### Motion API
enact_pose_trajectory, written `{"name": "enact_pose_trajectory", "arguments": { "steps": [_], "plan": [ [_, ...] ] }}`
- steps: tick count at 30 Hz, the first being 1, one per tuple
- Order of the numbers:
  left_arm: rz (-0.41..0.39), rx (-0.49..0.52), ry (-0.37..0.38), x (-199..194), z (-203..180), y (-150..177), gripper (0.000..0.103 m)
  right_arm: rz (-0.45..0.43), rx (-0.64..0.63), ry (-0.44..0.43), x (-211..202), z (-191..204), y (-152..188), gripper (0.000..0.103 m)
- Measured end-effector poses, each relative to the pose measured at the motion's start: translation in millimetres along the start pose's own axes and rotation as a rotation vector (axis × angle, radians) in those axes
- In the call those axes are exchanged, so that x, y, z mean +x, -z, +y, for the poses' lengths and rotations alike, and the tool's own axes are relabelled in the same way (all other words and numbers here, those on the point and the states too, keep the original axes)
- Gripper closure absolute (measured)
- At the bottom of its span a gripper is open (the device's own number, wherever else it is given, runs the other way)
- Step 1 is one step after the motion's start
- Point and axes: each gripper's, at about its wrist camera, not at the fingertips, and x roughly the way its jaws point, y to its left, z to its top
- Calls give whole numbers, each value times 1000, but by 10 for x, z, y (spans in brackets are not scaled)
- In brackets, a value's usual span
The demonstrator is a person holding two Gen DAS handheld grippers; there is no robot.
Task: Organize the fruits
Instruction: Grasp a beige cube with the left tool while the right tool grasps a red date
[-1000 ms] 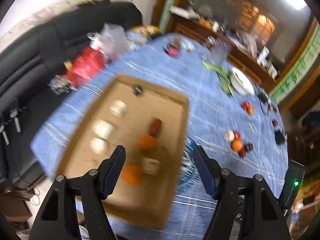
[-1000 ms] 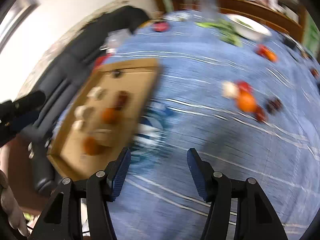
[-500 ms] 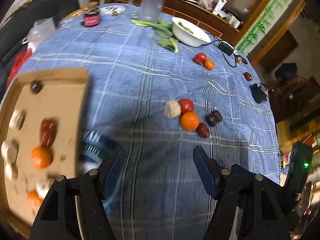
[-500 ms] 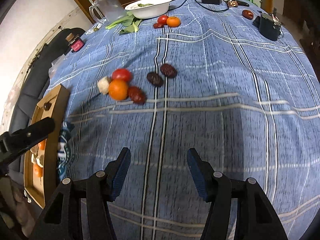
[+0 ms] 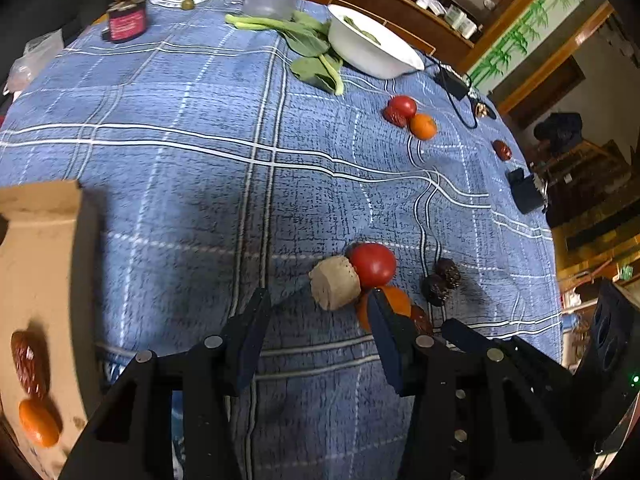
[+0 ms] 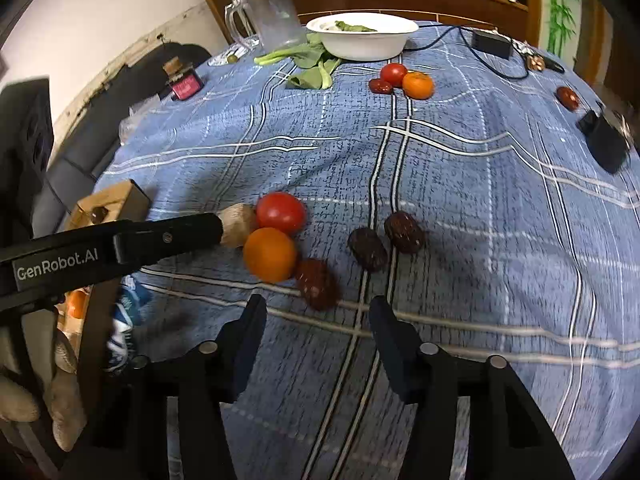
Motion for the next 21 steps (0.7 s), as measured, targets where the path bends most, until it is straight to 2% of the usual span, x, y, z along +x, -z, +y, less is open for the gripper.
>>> {"name": "enact_pose_trajectory", "arguments": {
  "steps": [6, 9, 10, 13, 14, 16, 19, 21],
  "plan": [
    [7, 23, -7, 166, -29, -91, 54, -12, -47, 7, 97, 64, -79, 52],
    [11, 23, 16, 205, -37, -123, 67, -19, -74, 2, 108, 127, -77, 52],
    [7, 28, 39, 205, -51, -117, 76, -18, -77, 0, 112, 140, -74, 52],
    [-7, 66, 24, 195, -124, -94, 76, -13, -93, -12, 113, 186, -53, 62],
    [-5, 61, 28, 193, -116, -93, 76, -10, -101, -15, 121, 202, -54, 67],
    [-2, 50, 33, 183, -89, -96, 77, -7, -112, -14, 121, 219, -42, 69],
    [-3, 41, 32, 144, -47, -73, 77, -2, -92, -27, 109, 158, -31, 80],
    [-10, 32, 29, 99, -17, -50, 77, 4, -68, -48, 87, 100, -10, 80]
  ]
}}
